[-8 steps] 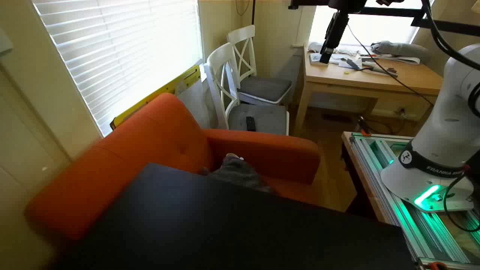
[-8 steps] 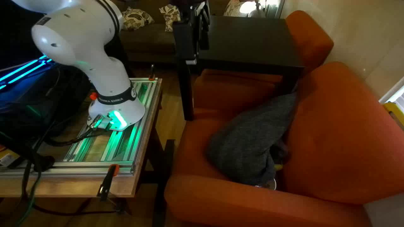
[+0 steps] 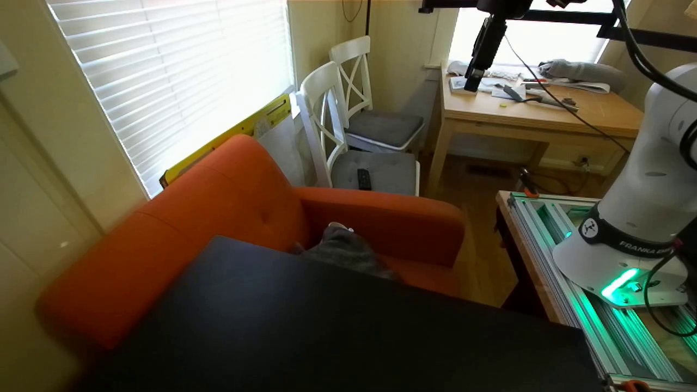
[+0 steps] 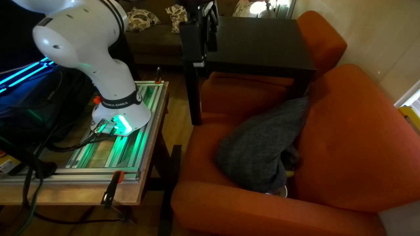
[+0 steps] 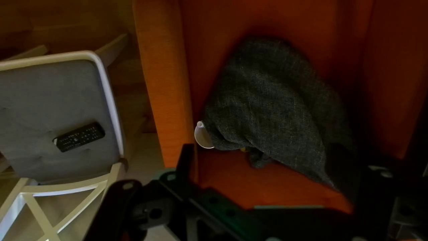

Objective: Remove the marker from the white paper cup on the sofa and put it on the black table

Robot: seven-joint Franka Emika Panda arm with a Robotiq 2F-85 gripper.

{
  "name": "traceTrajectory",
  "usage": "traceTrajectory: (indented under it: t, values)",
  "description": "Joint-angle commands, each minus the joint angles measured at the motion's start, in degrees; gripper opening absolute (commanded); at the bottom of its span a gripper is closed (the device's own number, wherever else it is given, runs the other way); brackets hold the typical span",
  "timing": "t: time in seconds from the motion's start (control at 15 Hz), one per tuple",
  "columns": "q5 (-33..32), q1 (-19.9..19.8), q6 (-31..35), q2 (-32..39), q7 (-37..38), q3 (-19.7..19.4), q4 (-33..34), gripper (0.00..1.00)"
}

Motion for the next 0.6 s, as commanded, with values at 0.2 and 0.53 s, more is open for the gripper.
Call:
traceTrajectory:
  t: [0.2,0.53]
  values:
    - [2.38,4.35,16.62,9.69,-1.70,0.27,-3.09,1.00]
    - [1.50,9.56,38.38,26.29,-9.41,-0.02,-2.89,1.00]
